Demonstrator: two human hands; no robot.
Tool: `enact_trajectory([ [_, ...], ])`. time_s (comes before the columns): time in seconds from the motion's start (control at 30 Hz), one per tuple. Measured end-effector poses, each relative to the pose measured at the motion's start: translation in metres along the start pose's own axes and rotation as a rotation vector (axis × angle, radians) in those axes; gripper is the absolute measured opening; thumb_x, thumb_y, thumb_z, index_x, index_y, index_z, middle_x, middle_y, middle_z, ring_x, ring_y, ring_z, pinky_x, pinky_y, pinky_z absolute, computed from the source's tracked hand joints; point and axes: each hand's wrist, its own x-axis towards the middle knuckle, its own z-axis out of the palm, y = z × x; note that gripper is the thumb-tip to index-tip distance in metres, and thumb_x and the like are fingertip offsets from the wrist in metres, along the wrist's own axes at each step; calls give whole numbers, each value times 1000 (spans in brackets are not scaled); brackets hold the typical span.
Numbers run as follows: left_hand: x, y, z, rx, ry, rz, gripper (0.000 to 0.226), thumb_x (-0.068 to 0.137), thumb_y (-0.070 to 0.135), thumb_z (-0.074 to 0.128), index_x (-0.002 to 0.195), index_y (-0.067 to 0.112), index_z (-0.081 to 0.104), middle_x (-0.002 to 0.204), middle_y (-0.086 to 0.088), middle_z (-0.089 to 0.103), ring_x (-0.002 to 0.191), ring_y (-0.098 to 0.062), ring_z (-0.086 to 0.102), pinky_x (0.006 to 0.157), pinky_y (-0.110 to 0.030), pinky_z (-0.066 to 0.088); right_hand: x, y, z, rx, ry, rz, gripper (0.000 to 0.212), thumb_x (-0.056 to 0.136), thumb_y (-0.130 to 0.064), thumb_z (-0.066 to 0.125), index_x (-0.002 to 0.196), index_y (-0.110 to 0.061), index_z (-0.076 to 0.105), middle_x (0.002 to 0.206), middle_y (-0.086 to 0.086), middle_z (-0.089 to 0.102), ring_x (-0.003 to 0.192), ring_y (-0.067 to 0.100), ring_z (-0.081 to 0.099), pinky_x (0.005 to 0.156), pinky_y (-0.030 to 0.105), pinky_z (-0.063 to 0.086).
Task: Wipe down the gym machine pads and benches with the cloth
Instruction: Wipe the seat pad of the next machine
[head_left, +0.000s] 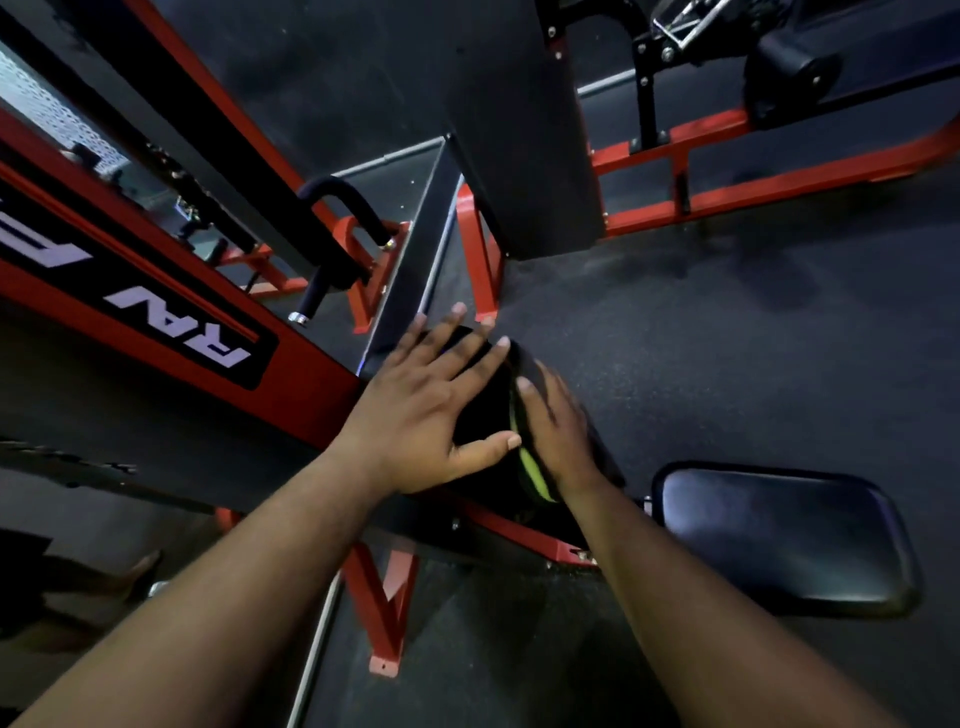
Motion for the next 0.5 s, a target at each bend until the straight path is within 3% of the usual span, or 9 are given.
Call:
enact_trajectory([
  [0.1, 1, -1, 4, 6, 26, 26, 90, 91, 79, 35, 158, 18, 38, 166, -7, 32, 159, -28, 12, 127, -54, 15, 5, -19, 5, 18, -45, -154, 59, 99, -62, 37, 152, -38, 41, 157, -10, 45, 147, 10, 36, 121, 44, 25],
  [0.17, 2, -3, 4, 15, 38, 30, 87, 90, 78, 37, 155, 19, 43, 163, -5, 37, 158, -28, 15, 127, -52, 16, 8, 21, 6, 29, -46, -194, 61, 102, -63, 36, 153, -30, 45, 156, -4, 48, 147, 15, 40, 121, 50, 30],
  [0.23, 1, -2, 7, 25, 34, 34, 85, 90, 77, 37, 153, 20, 47, 162, -3, 40, 157, -28, 17, 127, -51, 15, 5, 73, 1, 57, -42, -31, 63, 101, -69, 34, 149, -31, 51, 153, -3, 51, 145, 18, 43, 120, 57, 28],
  [0.3, -1, -2, 7, 33, 32, 34, 83, 91, 76, 36, 152, 21, 49, 161, -3, 41, 157, -28, 18, 127, -51, 15, -8, 113, -7, 76, -33, 248, 70, 95, -79, 33, 149, -37, 47, 159, -6, 43, 150, 18, 34, 123, 62, 16],
  [0.4, 1, -3, 4, 20, 26, 36, 81, 91, 75, 36, 151, 21, 50, 161, -3, 42, 156, -28, 21, 127, -51, 16, -27, 155, -9, 151, 5, 534, 114, 64, -106, 30, 156, -39, 35, 167, -7, 27, 156, 19, 20, 126, 59, 11],
  [0.43, 0, -3, 3, 8, 27, 35, 82, 91, 75, 36, 151, 21, 50, 161, -3, 41, 156, -27, 21, 127, -51, 16, -33, 165, -8, 197, 3, 623, 119, 58, -109, 31, 157, -42, 32, 169, -7, 23, 156, 21, 18, 126, 57, 12],
  [0.5, 0, -4, 2, -15, 39, 23, 82, 91, 75, 37, 153, 22, 47, 163, -3, 38, 157, -26, 20, 127, -50, 15, -41, 188, -5, 284, 6, 785, 112, 58, -108, 35, 155, -53, 26, 170, -11, 19, 156, 25, 20, 125, 58, 16],
])
